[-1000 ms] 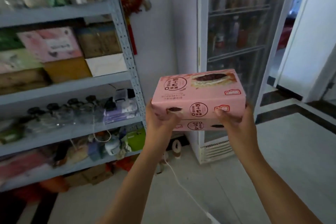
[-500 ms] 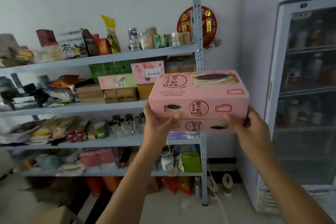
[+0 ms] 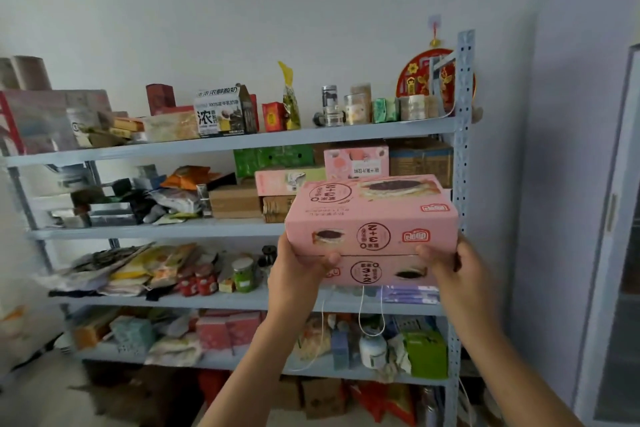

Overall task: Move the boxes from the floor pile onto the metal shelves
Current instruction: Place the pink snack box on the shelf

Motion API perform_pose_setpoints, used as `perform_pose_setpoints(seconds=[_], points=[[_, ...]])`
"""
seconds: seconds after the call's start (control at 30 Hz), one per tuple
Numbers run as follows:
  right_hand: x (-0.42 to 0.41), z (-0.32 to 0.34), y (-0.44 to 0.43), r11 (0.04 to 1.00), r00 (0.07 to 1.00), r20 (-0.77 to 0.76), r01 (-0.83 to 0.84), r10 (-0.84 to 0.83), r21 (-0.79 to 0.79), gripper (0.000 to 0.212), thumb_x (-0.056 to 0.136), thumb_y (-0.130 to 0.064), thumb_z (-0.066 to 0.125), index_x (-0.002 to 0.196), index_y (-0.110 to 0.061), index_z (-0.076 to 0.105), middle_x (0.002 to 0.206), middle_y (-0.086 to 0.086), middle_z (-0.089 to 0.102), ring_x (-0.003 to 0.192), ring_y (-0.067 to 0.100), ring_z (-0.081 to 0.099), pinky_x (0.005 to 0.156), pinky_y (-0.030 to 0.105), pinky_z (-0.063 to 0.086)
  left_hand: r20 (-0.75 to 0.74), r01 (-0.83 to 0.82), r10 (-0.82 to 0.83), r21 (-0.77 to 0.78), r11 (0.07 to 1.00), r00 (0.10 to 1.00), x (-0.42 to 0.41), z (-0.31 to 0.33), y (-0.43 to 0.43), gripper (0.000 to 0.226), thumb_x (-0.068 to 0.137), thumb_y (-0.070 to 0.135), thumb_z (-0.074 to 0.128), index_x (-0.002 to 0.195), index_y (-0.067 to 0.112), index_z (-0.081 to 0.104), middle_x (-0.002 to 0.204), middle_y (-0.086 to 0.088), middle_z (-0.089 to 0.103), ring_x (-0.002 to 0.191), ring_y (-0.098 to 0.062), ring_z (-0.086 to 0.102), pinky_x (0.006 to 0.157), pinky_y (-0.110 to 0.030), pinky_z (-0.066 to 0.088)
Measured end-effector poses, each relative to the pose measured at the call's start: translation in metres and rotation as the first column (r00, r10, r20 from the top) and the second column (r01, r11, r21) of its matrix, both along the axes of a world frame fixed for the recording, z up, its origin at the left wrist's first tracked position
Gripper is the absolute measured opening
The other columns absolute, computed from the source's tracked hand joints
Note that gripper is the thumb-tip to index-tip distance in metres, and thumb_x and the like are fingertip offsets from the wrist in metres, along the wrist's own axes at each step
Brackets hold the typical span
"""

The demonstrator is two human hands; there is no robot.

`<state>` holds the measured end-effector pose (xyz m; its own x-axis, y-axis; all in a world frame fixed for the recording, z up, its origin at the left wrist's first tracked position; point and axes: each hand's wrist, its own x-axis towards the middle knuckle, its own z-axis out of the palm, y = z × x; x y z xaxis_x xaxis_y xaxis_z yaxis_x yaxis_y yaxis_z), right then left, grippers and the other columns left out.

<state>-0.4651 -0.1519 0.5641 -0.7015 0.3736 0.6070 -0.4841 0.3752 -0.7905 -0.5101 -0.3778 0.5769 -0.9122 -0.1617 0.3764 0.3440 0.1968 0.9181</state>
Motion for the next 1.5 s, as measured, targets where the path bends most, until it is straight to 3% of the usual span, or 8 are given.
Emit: perform_pose_setpoints(seconds=[0.13,0.4,0.53,0.8,1.1,1.2,1.33,1.5], points=[[-0.025,-0.001,-0.035,0.998,0.998,0.007,-0.061,0.061,-0.008,0.044,0.090,-0.037,0.063,0.129,-0.017,0.057,0.105,-0.011,0.069,0.090,-0.010,0.063,0.065,0.005,0.049,0.001,-0.003,0.003,0.000,1.000,1.000,-0.023,0.002,-0.039,0.076,0.060,0.047,0.088,0.122,0.035,0.047,0.108,0.015,0.068,0.097,-0.010,0.068,0.080,-0.045,0.060],[-0.104,-0.002,-0.075,0.992,0.992,0.016,-0.124,0.125,-0.030,0.047,0.086,-0.041,0.067,0.129,-0.027,0.054,0.107,-0.021,0.068,0.095,-0.009,0.064,0.074,0.018,0.057,-0.039,0.070,-0.069,0.020,0.997,0.997,-0.095,0.006,-0.089,0.070,0.070,0.026,0.087,0.126,0.028,0.045,0.110,0.010,0.069,0.092,-0.003,0.069,0.074,-0.032,0.060],[-0.159,-0.009,-0.093,0.984,0.984,0.021,-0.176,0.177,-0.029,0.057,0.082,-0.044,0.069,0.134,-0.027,0.052,0.109,-0.025,0.065,0.102,-0.008,0.061,0.081,0.018,0.054,-0.049,0.096,-0.095,0.035,0.995,0.994,-0.147,0.008,-0.115,0.085,0.063,0.030,0.092,0.133,0.026,0.043,0.116,0.006,0.070,0.104,-0.015,0.070,0.082,-0.049,0.060],[-0.263,-0.014,-0.129,0.978,0.980,0.012,-0.196,0.197,-0.072,0.054,0.084,-0.037,0.070,0.131,-0.014,0.054,0.101,-0.024,0.063,0.093,-0.010,0.059,0.072,0.007,0.050,-0.039,0.081,-0.080,0.024,0.996,0.996,-0.240,0.014,-0.150,0.097,0.054,0.050,0.092,0.134,0.028,0.041,0.123,0.006,0.068,0.112,-0.018,0.067,0.086,-0.055,0.057],[-0.327,-0.022,-0.158,0.978,0.972,0.112,-0.205,0.208,-0.036,0.051,0.079,-0.049,0.067,0.121,-0.023,0.054,0.102,-0.018,0.064,0.102,0.011,0.063,0.083,0.027,0.053,-0.007,0.111,-0.111,0.115,0.987,0.994,-0.309,-0.013,-0.182,0.085,0.056,0.039,0.094,0.126,0.024,0.047,0.124,-0.004,0.067,0.113,-0.025,0.066,0.085,-0.058,0.056],[-0.347,-0.026,-0.171,0.978,0.971,0.116,-0.208,0.209,-0.021,0.063,0.079,-0.050,0.069,0.132,-0.020,0.052,0.108,-0.020,0.064,0.106,0.008,0.063,0.087,0.030,0.053,-0.027,0.108,-0.105,0.109,0.988,0.994,-0.329,-0.022,-0.197,0.076,0.066,0.035,0.088,0.129,0.023,0.047,0.123,-0.001,0.068,0.114,-0.022,0.066,0.087,-0.056,0.056],[-0.379,-0.025,-0.199,0.980,0.973,0.121,-0.199,0.199,-0.007,0.066,0.079,-0.047,0.071,0.136,-0.022,0.050,0.110,-0.024,0.064,0.106,0.002,0.062,0.084,0.026,0.053,-0.047,0.112,-0.108,0.094,0.989,0.993,-0.363,-0.028,-0.229,0.072,0.073,0.037,0.084,0.132,0.025,0.046,0.123,0.002,0.067,0.113,-0.019,0.066,0.088,-0.053,0.057],[-0.429,-0.023,-0.262,0.969,0.957,0.157,-0.243,0.245,-0.033,0.044,0.077,-0.047,0.071,0.115,-0.040,0.049,0.109,-0.020,0.064,0.102,-0.001,0.060,0.081,0.021,0.050,-0.112,0.098,-0.090,0.066,0.993,0.990,-0.411,-0.030,-0.294,0.065,0.084,0.025,0.075,0.139,0.018,0.040,0.129,-0.001,0.064,0.117,-0.016,0.063,0.090,-0.044,0.057]])
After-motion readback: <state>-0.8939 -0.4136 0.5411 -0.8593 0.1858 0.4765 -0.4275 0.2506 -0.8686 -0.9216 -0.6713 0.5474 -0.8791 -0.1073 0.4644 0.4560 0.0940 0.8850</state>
